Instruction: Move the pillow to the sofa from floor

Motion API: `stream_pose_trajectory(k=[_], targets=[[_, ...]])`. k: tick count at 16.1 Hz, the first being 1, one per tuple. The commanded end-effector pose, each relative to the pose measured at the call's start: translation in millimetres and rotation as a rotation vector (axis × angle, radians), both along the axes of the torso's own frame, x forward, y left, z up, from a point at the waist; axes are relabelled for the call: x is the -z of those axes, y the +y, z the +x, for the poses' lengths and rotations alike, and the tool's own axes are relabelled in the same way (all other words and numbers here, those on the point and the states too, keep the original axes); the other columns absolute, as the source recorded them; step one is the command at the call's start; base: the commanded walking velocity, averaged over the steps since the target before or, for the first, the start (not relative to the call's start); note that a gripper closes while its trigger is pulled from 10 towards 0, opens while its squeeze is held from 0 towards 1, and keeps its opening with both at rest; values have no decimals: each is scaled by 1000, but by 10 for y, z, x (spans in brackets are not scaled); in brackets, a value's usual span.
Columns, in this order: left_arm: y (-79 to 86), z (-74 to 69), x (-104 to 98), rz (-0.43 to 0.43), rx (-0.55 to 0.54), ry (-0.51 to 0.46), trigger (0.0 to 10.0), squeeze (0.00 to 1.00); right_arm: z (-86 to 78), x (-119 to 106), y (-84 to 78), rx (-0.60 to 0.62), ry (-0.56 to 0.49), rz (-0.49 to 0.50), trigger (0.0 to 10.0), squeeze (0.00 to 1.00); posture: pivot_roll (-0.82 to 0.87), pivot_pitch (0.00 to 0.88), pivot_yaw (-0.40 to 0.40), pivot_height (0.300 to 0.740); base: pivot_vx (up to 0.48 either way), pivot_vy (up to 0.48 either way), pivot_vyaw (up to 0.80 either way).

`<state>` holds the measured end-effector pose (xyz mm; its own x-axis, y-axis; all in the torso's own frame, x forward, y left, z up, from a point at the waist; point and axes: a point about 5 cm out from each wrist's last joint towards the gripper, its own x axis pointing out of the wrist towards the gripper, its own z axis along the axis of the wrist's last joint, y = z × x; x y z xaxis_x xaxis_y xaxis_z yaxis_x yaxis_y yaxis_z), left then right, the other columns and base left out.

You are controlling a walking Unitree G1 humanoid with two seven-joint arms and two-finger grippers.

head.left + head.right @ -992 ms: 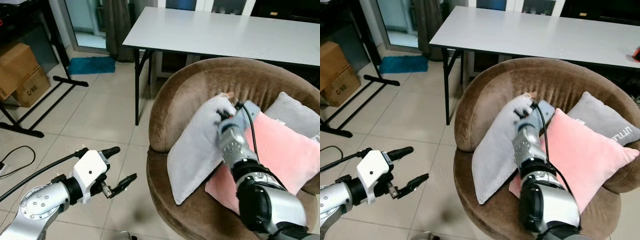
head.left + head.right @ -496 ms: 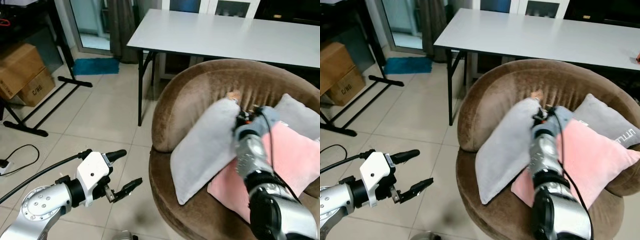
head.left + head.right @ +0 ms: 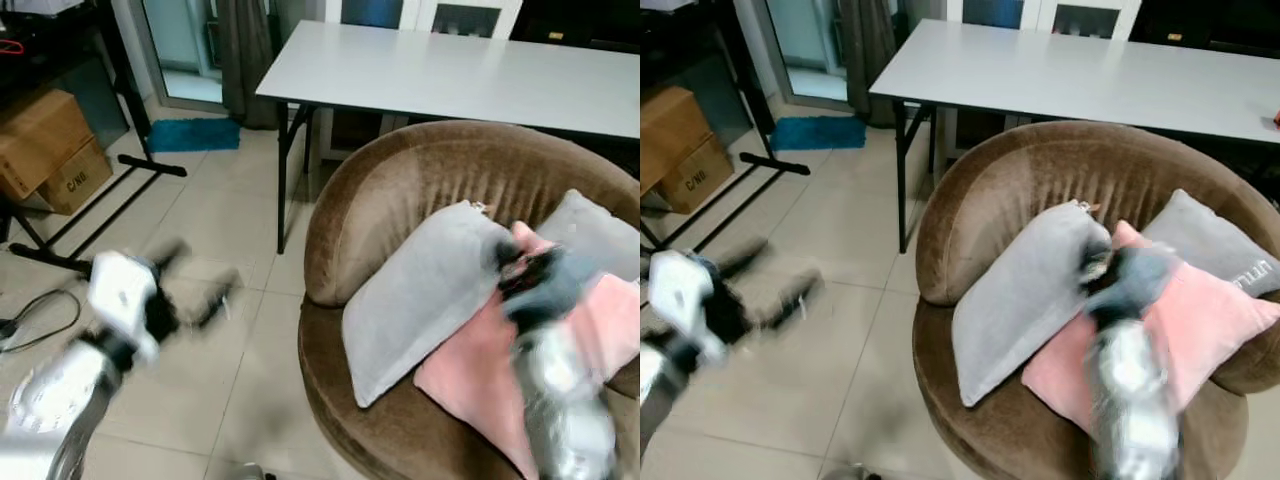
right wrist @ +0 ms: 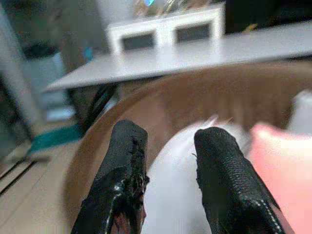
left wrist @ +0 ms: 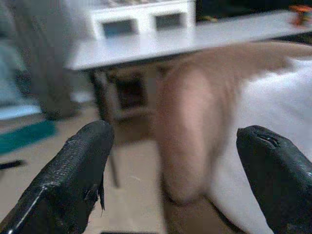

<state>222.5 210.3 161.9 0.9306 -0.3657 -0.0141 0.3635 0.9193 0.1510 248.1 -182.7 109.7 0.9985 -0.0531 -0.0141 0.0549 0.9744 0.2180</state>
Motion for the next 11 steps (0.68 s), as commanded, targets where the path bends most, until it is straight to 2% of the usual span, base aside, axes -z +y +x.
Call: stream_pose_trajectory(k=[1, 3, 6, 8, 10, 11], targets=[[26, 48, 2, 11, -67, -22, 10000, 0, -35, -37, 78, -19, -1, -17, 10000, 0, 15, 0, -2, 740, 0, 0, 0], [-65, 115, 39, 14, -113, -37, 10000, 0, -142, 1, 90, 18, 62, -16, 10000, 0, 0, 0, 11, 740, 0, -411, 0], [-228, 104, 209, 32, -87, 9, 10000, 0, -203, -56, 55, 21, 93, -58, 10000, 0, -23, 0, 24, 740, 0, -480, 0], [-284, 101, 329, 54, -93, 29, 10000, 0, -231, -75, 15, 36, 108, -57, 10000, 0, -34, 0, 28, 740, 0, -480, 0], [-308, 105, 352, 57, -87, 31, 10000, 0, -246, -70, 7, 37, 118, -60, 10000, 0, -42, 0, 29, 740, 0, -480, 0], [-325, 113, 356, 60, -87, 28, 10000, 0, -264, -68, 15, 36, 133, -62, 10000, 0, -42, 0, 30, 740, 0, -480, -800]])
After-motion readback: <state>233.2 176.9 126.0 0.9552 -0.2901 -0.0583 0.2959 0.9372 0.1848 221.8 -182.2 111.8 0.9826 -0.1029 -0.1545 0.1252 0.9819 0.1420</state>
